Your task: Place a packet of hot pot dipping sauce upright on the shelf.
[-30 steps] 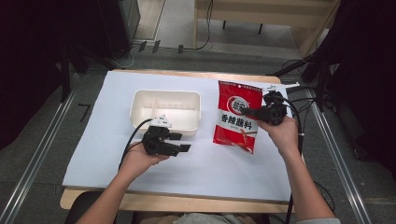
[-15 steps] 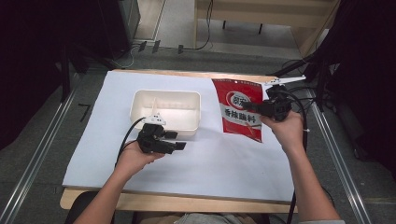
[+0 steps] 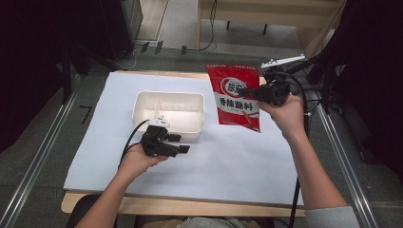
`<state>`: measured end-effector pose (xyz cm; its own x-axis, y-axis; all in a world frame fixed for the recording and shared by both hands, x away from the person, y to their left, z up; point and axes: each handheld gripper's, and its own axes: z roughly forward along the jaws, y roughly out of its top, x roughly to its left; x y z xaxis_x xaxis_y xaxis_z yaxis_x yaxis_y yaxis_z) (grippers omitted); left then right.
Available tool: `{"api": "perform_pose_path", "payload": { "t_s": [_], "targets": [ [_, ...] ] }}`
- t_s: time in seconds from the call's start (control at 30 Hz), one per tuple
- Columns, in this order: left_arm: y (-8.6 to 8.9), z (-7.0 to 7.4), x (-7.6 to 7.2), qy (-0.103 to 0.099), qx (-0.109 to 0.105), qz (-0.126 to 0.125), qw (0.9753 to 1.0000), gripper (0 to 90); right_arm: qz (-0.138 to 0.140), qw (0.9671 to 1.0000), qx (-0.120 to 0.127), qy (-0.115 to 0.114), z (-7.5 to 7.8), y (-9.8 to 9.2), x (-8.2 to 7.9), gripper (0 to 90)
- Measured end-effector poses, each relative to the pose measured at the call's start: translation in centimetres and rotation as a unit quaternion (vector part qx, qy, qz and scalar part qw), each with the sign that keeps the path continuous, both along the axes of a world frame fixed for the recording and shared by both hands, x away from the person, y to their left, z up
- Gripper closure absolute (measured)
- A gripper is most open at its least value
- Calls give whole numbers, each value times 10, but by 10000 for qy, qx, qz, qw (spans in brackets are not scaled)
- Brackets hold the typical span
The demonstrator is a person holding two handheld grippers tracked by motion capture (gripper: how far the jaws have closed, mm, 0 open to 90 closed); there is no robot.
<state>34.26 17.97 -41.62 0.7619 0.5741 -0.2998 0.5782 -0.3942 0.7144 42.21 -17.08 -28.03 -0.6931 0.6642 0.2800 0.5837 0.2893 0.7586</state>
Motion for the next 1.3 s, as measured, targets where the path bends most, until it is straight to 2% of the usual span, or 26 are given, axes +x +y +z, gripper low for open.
{"api": "perform_pose_path", "payload": {
  "t_s": [0.2, 0.53, 0.7, 1.07, 1.3],
  "targets": [
    [2, 0, 0, 11, 20, -28, 10000, 367, 78, 9999, -46, -85, 13, 10, 6, 900],
    [5, 0, 1, 36, -30, 4, 10000, 362, 191, 9997, 61, -146, 38, 26, 19, 900],
    [6, 0, 1, 33, 69, -35, 10000, 361, 285, 9992, 45, -278, 53, 41, 24, 900],
    [7, 0, -1, 42, 19, -55, 10000, 360, 398, 9987, 71, -303, 66, 72, 37, 900],
    [8, 2, -1, 43, 17, -92, 9999, 359, 476, 9985, -34, -276, 66, 97, 45, 900]
  ]
}}
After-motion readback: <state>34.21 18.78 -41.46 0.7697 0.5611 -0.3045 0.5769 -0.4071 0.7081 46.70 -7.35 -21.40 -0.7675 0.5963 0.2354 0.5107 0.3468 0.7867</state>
